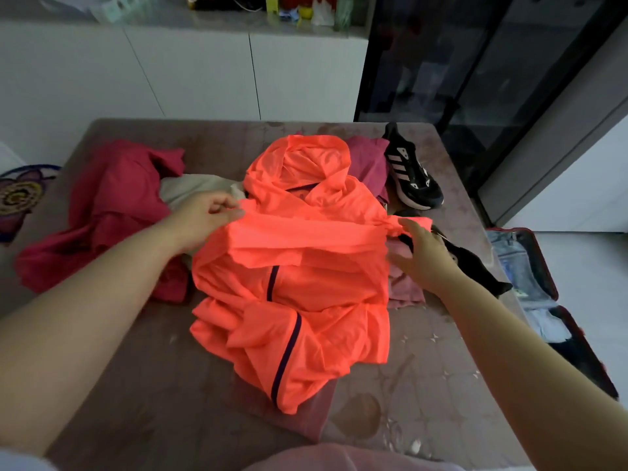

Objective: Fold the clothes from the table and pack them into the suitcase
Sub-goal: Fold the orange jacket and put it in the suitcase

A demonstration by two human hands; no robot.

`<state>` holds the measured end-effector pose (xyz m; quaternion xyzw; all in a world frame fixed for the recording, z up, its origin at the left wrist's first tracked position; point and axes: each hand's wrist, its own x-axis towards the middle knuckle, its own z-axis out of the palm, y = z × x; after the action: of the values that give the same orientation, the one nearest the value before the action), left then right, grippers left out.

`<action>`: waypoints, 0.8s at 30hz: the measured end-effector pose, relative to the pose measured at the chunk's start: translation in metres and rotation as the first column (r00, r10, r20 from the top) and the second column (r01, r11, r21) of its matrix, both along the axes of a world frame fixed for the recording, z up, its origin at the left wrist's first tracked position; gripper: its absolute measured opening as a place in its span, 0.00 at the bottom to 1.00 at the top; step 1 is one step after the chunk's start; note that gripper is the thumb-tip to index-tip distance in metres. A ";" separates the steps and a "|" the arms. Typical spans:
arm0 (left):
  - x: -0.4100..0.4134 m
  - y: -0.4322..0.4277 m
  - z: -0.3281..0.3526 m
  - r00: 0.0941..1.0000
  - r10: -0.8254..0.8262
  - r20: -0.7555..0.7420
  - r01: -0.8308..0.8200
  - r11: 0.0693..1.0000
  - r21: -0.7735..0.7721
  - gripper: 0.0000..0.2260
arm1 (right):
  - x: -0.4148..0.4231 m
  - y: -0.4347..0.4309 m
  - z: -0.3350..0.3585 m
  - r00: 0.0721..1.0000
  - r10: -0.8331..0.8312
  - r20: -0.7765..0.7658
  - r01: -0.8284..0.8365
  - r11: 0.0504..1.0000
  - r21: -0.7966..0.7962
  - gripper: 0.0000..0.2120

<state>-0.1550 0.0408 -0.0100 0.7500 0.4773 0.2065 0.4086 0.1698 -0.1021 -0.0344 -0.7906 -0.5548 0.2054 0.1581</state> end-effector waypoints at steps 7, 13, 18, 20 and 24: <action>-0.075 -0.008 0.020 0.986 0.154 -0.060 -0.156 0.987 -0.038 0.07 | -0.041 0.019 -0.026 0.985 0.107 0.137 -0.121 0.987 0.102 0.39; -0.043 -0.046 0.031 0.988 -0.157 -0.002 0.154 0.968 -0.199 0.16 | -0.108 0.040 -0.013 0.911 0.413 0.015 -0.407 0.891 0.200 0.44; 0.004 -0.062 0.021 0.944 -0.267 0.194 0.295 0.946 -0.136 0.15 | -0.135 0.030 0.015 0.727 0.556 -0.402 -0.456 0.829 0.322 0.22; 0.012 -0.051 0.015 0.951 -0.257 0.172 0.264 0.964 -0.017 0.16 | -0.108 0.026 0.027 0.777 0.470 -0.418 -0.366 0.878 0.308 0.06; 0.015 -0.022 -0.010 0.986 -0.163 -0.025 0.164 0.978 0.126 0.20 | -0.017 -0.002 0.047 0.911 0.162 -0.378 -0.043 0.952 0.303 0.04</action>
<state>-0.1398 0.0190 -0.0204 0.8129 0.4028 0.1968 0.3718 0.1524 -0.1046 0.0122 -0.6700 -0.5759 0.2872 0.3701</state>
